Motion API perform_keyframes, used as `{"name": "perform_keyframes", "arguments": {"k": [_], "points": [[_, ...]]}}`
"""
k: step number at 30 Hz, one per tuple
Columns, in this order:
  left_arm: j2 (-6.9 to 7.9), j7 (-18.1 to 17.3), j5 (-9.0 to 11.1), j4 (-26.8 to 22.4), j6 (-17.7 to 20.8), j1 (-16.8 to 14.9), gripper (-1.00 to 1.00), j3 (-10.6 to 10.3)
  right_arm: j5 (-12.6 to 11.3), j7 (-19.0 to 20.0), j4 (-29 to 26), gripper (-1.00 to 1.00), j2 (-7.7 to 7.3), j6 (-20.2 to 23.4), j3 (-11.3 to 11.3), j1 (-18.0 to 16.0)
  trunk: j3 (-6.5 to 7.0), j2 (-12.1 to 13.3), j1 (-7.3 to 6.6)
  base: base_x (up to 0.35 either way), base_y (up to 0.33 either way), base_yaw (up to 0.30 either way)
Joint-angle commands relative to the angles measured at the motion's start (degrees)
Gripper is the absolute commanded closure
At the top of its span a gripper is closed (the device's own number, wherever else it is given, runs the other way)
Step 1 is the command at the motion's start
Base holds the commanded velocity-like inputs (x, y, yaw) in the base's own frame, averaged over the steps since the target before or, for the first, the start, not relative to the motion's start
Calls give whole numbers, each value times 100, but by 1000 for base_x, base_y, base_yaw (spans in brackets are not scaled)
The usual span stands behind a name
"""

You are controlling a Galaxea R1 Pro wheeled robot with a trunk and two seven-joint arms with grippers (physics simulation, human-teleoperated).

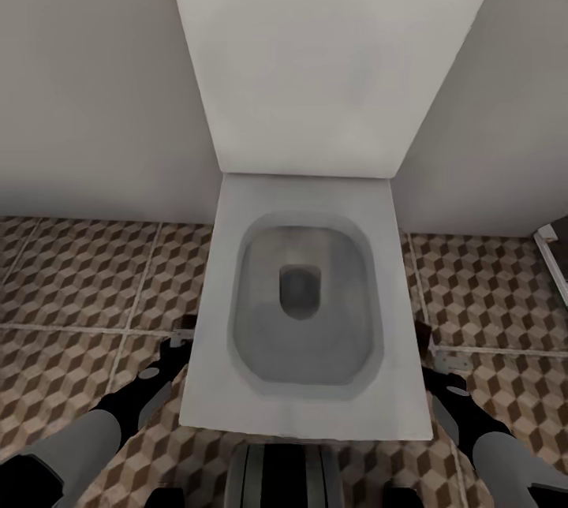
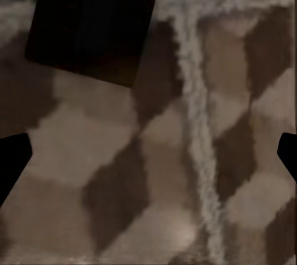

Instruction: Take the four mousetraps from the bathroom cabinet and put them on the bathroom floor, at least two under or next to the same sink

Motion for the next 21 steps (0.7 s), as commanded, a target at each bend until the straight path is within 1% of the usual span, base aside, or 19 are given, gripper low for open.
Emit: {"name": "perform_keyframes", "arguments": {"k": [1,21], "points": [[6,21,59,0,-22,-4,-100,-47,-25,-8,2,-100,1,-14,-2,-2,-3,-1,-4,-275,0,0],[19,70,105,8,-6,-4,-100,-33,-17,-8,2,-100,1,-16,-2,-2,-3,-1,-4,-330,0,0]]}}
